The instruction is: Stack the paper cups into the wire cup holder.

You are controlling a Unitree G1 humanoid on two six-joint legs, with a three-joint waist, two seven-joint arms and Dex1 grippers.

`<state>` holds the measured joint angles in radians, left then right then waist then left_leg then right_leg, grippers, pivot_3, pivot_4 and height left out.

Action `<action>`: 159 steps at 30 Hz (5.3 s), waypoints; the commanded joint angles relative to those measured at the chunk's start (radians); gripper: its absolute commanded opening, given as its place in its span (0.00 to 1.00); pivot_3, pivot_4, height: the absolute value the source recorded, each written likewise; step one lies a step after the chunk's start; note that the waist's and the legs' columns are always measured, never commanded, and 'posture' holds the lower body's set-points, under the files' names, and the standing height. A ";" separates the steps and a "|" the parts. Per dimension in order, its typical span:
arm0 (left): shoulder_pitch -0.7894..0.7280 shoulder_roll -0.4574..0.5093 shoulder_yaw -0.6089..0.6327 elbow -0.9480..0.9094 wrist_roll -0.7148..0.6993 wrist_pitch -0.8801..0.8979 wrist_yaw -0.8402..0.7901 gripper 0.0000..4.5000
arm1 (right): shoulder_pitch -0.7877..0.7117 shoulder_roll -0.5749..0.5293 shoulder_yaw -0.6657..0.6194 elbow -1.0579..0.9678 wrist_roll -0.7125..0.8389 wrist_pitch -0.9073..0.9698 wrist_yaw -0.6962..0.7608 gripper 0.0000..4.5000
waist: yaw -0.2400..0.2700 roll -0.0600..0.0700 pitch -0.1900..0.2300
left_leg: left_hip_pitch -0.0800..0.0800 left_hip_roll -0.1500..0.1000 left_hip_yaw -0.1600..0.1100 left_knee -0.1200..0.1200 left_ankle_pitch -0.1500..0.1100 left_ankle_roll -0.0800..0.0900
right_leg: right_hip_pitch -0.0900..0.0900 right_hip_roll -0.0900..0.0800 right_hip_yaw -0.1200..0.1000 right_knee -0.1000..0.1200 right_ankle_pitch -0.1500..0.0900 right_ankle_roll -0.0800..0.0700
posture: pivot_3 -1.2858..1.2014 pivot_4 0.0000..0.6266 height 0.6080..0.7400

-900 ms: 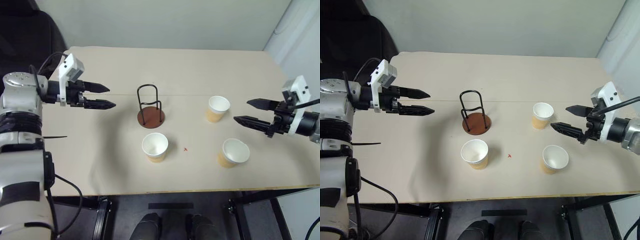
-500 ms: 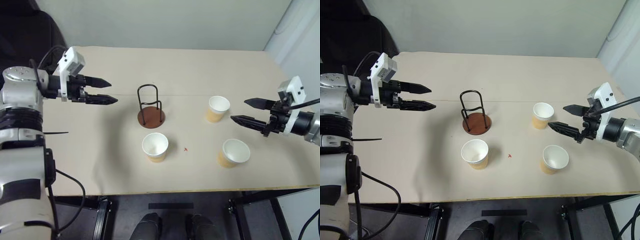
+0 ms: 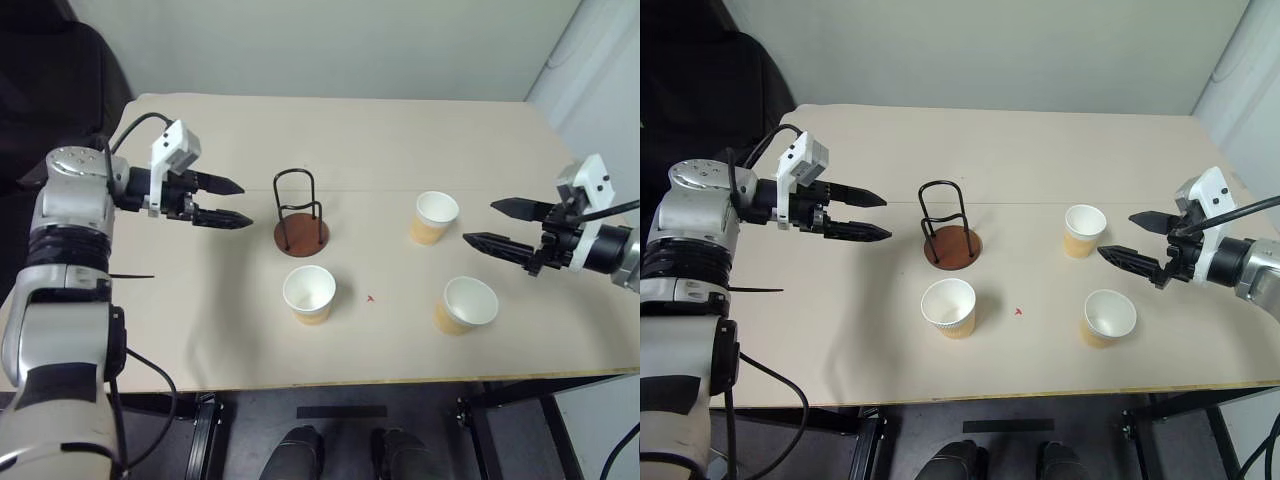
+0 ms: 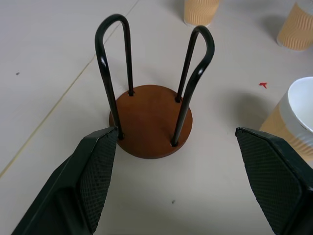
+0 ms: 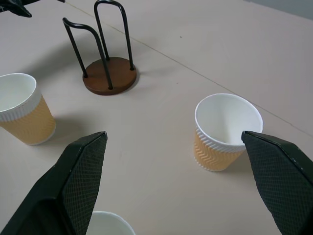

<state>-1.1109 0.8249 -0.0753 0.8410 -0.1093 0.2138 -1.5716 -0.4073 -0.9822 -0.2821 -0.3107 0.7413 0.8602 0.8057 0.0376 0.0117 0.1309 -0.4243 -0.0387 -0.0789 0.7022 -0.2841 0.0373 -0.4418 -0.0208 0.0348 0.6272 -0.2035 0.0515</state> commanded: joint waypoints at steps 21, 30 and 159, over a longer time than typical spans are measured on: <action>0.160 -0.140 0.057 -0.191 -0.064 0.036 0.284 0.92 | -0.039 -0.030 -0.031 -0.012 -0.010 0.001 0.001 1.00 | 0.003 0.000 0.000 | 0.000 0.000 0.000 0.003 0.000 0.000 | 0.001 0.000 0.000 0.002 0.000 0.000 | 0.52 0.24 1.00; 0.175 -0.192 0.046 -0.218 -0.082 0.057 0.308 0.92 | -0.049 -0.028 -0.024 -0.008 -0.018 -0.001 -0.001 1.00 | 0.003 0.000 0.000 | 0.000 0.000 0.000 0.004 0.000 0.000 | 0.001 0.000 0.000 0.002 0.000 0.000 | 0.52 0.24 1.00; -0.165 -0.383 0.028 -0.069 -0.102 0.013 0.035 0.72 | -0.064 -0.213 0.027 -0.001 -0.034 0.016 0.111 1.00 | 0.023 0.000 0.000 | 0.002 0.000 0.003 0.007 0.000 0.003 | 0.005 0.000 0.001 0.003 0.000 0.003 | 0.52 0.24 1.00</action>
<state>-1.2650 0.4227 -0.0576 0.8205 -0.1944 0.2115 -1.5231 -0.4455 -1.1782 -0.2617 -0.3210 0.7365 0.9067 0.9030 0.0606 0.0122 0.1306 -0.4219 -0.0386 -0.0763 0.7090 -0.2842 0.0402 -0.4364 -0.0212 0.0357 0.6302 -0.2031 0.0541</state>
